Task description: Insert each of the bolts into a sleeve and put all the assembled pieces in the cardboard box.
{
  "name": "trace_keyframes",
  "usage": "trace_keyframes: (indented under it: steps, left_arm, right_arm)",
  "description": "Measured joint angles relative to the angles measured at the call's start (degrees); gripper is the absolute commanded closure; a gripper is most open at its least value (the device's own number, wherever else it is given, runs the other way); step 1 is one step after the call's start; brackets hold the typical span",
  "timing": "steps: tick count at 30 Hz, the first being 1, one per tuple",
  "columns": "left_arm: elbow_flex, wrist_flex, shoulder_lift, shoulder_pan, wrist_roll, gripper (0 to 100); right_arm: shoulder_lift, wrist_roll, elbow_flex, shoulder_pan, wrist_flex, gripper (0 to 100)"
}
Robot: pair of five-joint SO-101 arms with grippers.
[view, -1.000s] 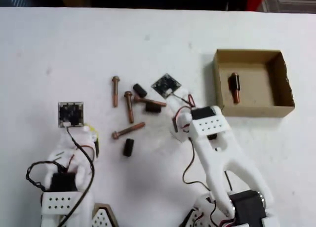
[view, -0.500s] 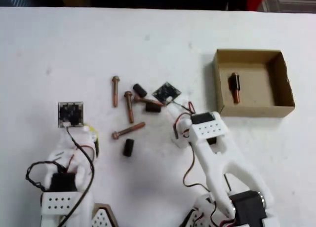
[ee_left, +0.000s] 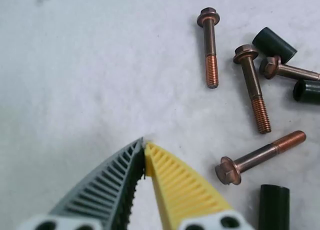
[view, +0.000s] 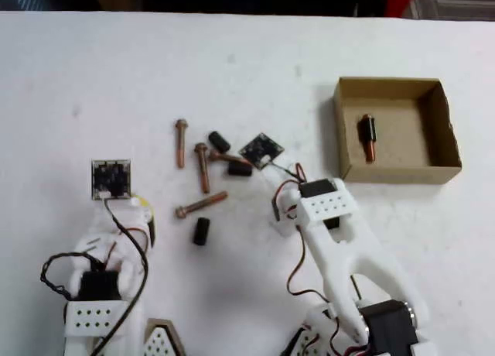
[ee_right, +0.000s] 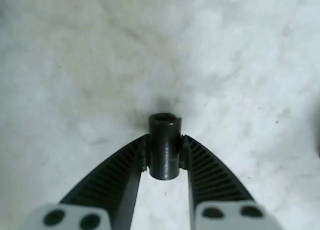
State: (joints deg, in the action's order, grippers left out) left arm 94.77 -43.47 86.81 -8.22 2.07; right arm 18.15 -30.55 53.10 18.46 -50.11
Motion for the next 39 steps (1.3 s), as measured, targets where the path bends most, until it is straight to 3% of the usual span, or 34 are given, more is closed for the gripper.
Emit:
trace_keyframes:
  steps: [16, 23, 39]
  left_arm:
    - [0.00, 0.00, 0.00, 0.00, 0.00, 98]
    - [0.00, 0.00, 0.00, 0.00, 0.00, 98]
    - [0.00, 0.00, 0.00, 0.00, 0.00, 98]
  right_arm:
    - [-2.55, -3.78, 2.46, 0.53, 0.44, 88.7]
    - [-5.10, -4.13, 1.41, 0.62, 0.44, 98.2]
    - [-1.23, -4.48, -0.44, 0.97, -1.05, 98.2]
